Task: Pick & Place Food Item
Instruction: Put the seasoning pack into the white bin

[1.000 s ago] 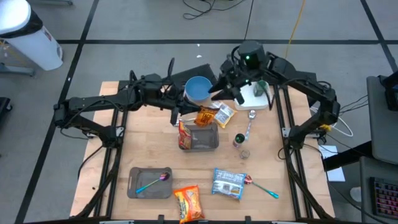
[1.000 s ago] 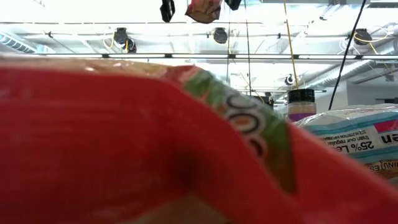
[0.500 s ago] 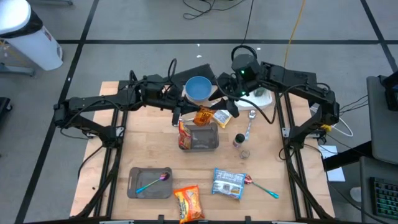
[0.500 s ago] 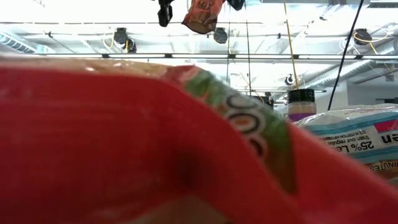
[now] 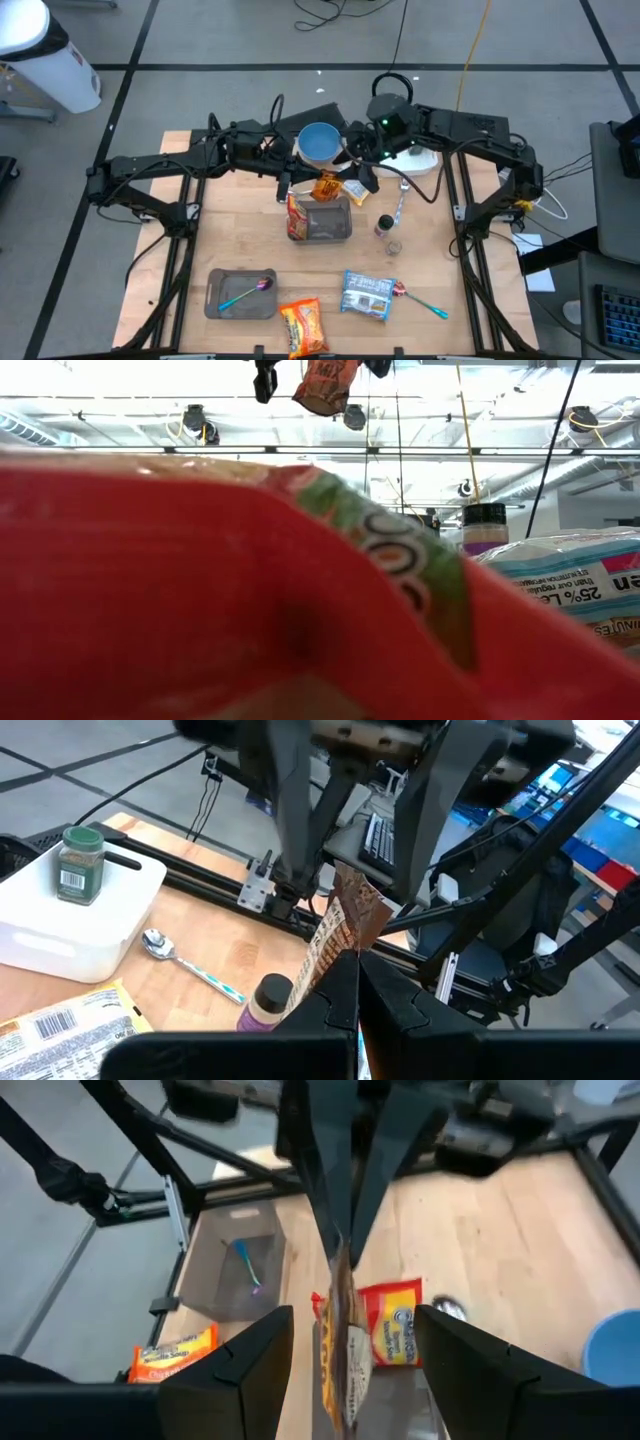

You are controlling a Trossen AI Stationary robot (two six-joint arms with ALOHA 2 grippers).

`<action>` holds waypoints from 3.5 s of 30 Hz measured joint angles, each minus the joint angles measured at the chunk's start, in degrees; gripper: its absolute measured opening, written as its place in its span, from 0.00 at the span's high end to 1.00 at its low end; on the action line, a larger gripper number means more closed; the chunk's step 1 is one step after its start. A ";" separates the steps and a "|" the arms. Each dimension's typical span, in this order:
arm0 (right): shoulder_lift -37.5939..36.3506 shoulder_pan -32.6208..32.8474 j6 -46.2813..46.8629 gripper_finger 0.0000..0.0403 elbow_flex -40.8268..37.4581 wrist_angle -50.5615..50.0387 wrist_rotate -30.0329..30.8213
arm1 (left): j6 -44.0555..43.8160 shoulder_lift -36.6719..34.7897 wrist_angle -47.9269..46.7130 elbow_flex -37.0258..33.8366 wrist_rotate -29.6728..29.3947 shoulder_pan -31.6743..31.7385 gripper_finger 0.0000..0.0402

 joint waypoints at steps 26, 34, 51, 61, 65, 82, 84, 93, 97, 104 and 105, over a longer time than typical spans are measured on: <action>2.16 0.30 -0.07 0.80 -0.07 0.82 -0.25 | 0.19 0.00 -0.53 0.00 -0.06 0.00 1.00; 2.03 0.30 -0.88 0.87 -0.07 1.17 -0.25 | 0.26 0.00 -1.86 0.00 -0.12 0.00 1.00; 2.03 0.27 -3.39 1.00 -0.07 0.34 -0.23 | 0.26 0.04 -1.79 0.00 -0.62 0.00 0.98; 2.01 0.27 -3.56 1.00 -0.07 0.11 -0.23 | 0.07 0.04 -1.18 0.00 -0.56 0.92 0.90; 2.01 0.25 -3.54 1.00 -0.07 0.14 -0.20 | -0.24 0.02 -0.94 0.00 0.08 2.08 0.81; -0.42 -6.53 -0.45 1.00 -0.02 -1.46 0.08 | -3.88 -0.98 3.87 0.00 20.47 13.37 0.58; -0.81 -8.10 0.50 1.00 0.09 -1.66 0.03 | -4.25 -1.01 2.64 0.00 23.32 14.65 0.58; -3.39 -17.30 0.02 1.00 1.01 -7.18 0.21 | -5.22 -0.98 -1.29 0.00 25.63 15.82 0.58; -3.50 -21.82 -3.35 1.00 1.03 -9.69 0.21 | -5.18 -0.98 -1.29 0.00 24.70 15.38 0.58; -3.43 -28.67 -13.54 1.00 1.01 -16.86 0.23 | -4.81 -0.98 -1.25 0.00 12.61 13.14 0.58; -3.41 -29.51 -14.68 1.00 1.01 -17.69 0.23 | -4.79 -0.98 -1.23 0.00 10.09 12.82 0.58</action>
